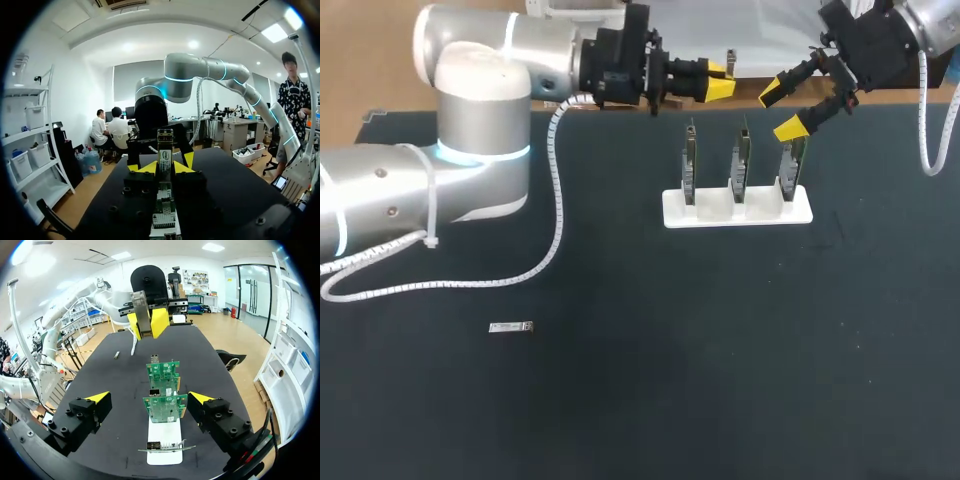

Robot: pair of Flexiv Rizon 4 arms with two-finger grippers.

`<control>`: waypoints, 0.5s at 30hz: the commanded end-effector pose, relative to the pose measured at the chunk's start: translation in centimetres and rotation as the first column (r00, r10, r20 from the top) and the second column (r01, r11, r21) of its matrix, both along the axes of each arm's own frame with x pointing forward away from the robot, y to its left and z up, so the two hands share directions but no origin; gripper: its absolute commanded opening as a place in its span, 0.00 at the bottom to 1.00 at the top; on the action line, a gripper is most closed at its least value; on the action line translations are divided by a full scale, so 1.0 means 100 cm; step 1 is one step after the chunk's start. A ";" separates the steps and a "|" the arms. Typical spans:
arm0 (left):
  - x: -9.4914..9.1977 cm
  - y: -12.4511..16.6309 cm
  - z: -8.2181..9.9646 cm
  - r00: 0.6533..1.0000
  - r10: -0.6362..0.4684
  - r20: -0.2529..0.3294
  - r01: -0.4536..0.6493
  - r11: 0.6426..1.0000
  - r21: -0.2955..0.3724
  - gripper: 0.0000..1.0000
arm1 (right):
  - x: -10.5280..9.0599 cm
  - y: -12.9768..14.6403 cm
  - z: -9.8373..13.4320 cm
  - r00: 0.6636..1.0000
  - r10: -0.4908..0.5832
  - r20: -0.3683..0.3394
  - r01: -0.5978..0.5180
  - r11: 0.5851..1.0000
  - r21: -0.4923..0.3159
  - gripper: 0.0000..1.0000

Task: Pick up the optical module with the left hand, and insert it into the network port with the right hand.

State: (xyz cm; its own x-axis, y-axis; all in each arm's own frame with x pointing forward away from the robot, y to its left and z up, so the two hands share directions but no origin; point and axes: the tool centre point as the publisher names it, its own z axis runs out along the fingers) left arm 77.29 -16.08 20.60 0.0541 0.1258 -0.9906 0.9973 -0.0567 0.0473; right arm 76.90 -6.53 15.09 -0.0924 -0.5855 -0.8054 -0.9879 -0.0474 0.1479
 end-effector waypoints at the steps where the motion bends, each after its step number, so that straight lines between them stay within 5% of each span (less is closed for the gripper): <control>1: -0.003 -0.010 -0.002 1.000 0.023 -0.010 -0.023 1.000 0.001 0.00 | 0.000 0.000 0.000 1.000 0.000 0.000 0.000 1.000 0.000 1.00; 15: -0.002 -0.029 -0.014 0.995 0.089 -0.039 -0.089 0.996 -0.007 0.00 | 0.000 0.000 0.000 1.000 0.000 0.000 0.000 1.000 0.000 1.00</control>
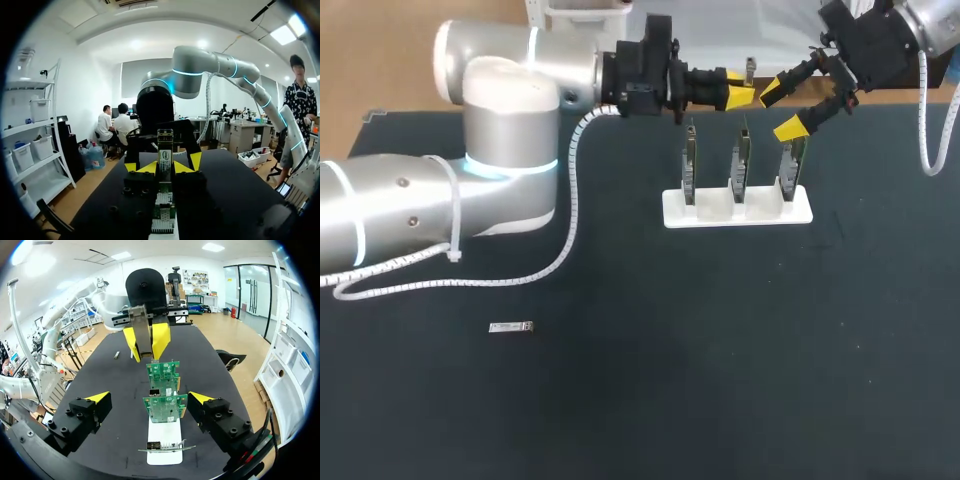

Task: Pick up the optical module with the left hand, and insert it into the network port with the right hand.

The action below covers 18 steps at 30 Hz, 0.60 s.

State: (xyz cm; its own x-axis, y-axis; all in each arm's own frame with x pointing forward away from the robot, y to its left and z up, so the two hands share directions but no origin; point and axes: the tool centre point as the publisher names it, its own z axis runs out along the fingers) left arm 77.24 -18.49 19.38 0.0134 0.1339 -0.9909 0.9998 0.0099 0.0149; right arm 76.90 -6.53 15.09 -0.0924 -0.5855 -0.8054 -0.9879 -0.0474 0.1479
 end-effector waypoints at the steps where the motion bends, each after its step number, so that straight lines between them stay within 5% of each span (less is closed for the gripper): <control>1: -0.002 -0.005 -0.003 1.000 0.020 -0.006 -0.020 1.000 -0.012 0.00 | 0.000 0.000 0.000 1.000 0.000 0.000 0.000 1.000 0.000 1.00; 18: 0.003 -0.004 -0.012 0.998 0.007 -0.065 -0.006 1.000 0.014 0.00 | 0.000 0.000 0.000 1.000 0.000 0.000 0.000 1.000 0.000 1.00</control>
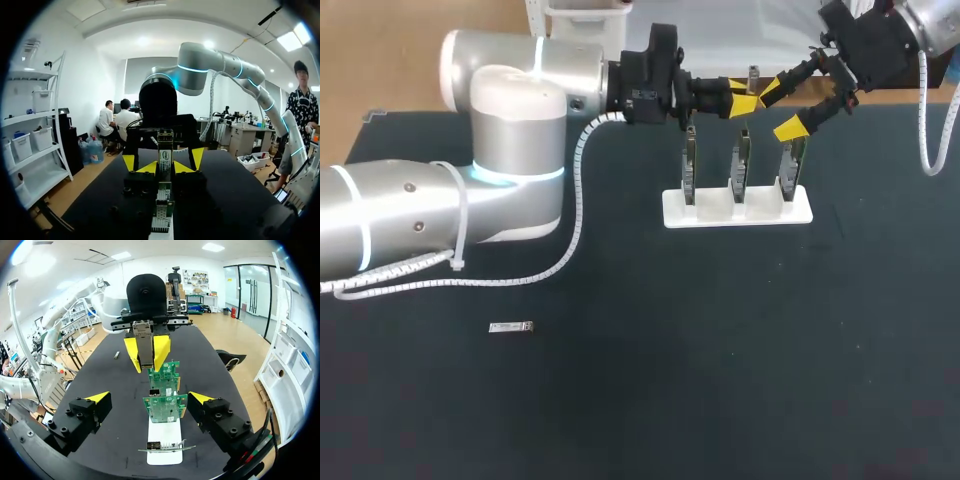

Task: Pick up the optical module with the left hand, and insert it into the network port with the right hand.

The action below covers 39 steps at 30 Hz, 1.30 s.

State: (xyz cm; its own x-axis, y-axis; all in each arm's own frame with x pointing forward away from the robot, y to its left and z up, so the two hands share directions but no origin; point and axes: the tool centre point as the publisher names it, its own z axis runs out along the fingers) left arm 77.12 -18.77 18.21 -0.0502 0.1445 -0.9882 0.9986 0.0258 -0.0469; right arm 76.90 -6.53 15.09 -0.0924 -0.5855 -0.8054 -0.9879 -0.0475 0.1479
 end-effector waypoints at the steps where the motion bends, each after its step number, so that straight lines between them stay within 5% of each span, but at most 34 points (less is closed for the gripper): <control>1: 0.004 -0.002 -0.001 1.000 -0.011 -0.004 0.011 1.000 0.001 0.00 | 0.000 0.000 0.000 1.000 0.000 0.000 0.000 1.000 0.000 1.00; 39: -0.004 -0.001 -0.012 0.996 -0.066 -0.057 0.067 0.997 0.024 0.00 | 0.000 0.000 0.000 1.000 0.000 0.000 0.000 1.000 0.000 1.00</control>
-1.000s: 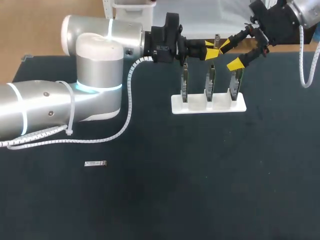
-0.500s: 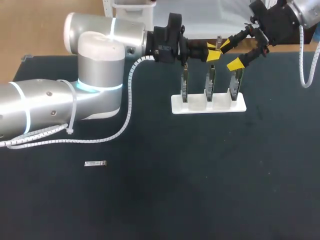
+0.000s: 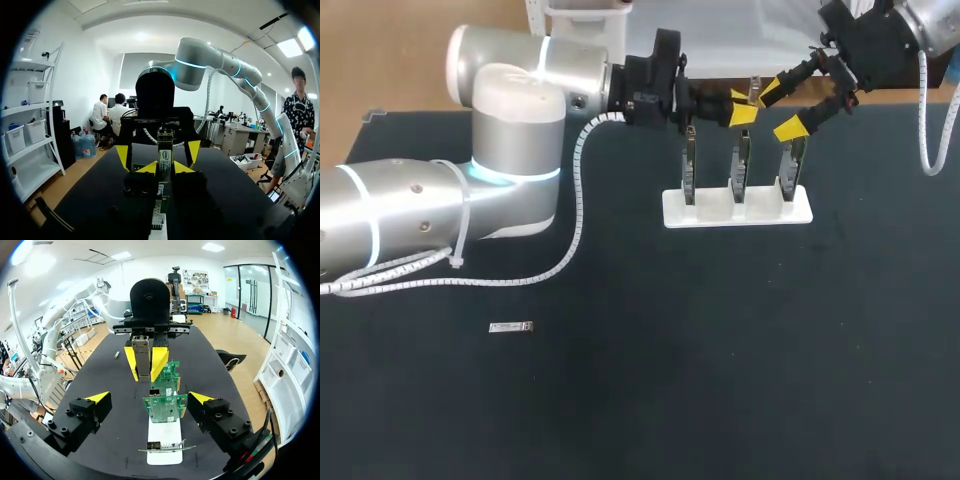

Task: Pick up the optical module with the left hand, and insert it into the network port with the right hand.

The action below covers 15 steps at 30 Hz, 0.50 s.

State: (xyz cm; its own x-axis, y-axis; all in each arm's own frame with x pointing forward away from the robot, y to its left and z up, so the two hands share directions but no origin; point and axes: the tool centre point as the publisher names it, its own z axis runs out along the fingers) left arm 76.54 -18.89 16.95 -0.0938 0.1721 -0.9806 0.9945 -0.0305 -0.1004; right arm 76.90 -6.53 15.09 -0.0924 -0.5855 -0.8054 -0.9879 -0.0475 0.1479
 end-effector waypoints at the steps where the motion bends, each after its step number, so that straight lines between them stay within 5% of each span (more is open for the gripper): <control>1: 0.002 0.000 0.000 1.000 -0.009 -0.004 0.009 1.000 0.001 0.00 | 0.000 0.000 0.000 1.000 0.000 0.000 0.000 1.000 0.000 1.00; 15: 0.002 0.000 -0.005 1.000 -0.022 -0.019 0.022 0.999 -0.031 0.00 | 0.000 0.000 0.000 1.000 0.000 0.000 0.000 1.000 0.000 1.00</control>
State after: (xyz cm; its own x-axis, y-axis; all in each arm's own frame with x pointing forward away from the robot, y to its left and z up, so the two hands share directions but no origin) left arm 76.43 -18.72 16.60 -0.1102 0.1447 -0.9833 0.9917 -0.0504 -0.1185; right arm 76.90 -6.53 15.09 -0.0924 -0.5855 -0.8054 -0.9879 -0.0475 0.1479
